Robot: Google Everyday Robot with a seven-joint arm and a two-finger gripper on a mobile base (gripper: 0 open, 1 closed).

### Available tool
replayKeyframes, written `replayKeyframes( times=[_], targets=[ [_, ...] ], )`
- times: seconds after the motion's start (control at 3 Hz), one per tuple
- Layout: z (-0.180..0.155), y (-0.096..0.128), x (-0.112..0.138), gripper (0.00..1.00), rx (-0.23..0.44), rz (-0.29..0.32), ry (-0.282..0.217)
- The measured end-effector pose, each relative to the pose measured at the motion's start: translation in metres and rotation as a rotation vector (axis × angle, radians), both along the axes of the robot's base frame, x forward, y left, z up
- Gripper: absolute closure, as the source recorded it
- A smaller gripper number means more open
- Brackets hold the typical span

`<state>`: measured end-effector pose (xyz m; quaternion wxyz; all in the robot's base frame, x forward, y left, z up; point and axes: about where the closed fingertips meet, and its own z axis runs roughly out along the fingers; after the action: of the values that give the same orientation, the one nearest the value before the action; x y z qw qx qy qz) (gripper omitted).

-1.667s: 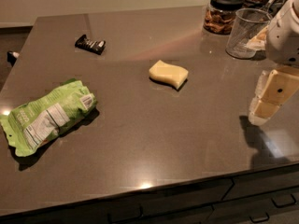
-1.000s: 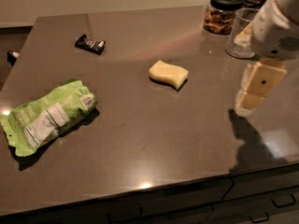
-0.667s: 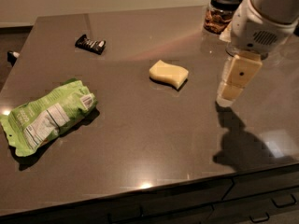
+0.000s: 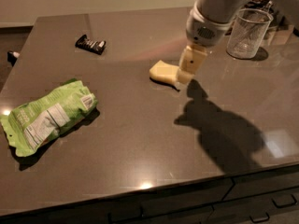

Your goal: Move sponge near green rice chip bag

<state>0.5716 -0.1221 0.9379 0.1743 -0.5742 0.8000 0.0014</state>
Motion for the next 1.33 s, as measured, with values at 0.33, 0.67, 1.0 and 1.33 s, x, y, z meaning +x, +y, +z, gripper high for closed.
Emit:
replayKeyframes(
  times=[0.33,0.67,1.0,1.33],
  targets=[
    [-0.023,0.015,0.036,0.0,0.023,-0.044,0.038],
    [-0.047,0.029,0.056,0.0,0.038,-0.064,0.086],
    [-0.074,0.036,0.067,0.02,0.045,-0.09,0.142],
    [-0.086,0.037,0.07,0.23,0.04,-0.099,0.168]
  ],
)
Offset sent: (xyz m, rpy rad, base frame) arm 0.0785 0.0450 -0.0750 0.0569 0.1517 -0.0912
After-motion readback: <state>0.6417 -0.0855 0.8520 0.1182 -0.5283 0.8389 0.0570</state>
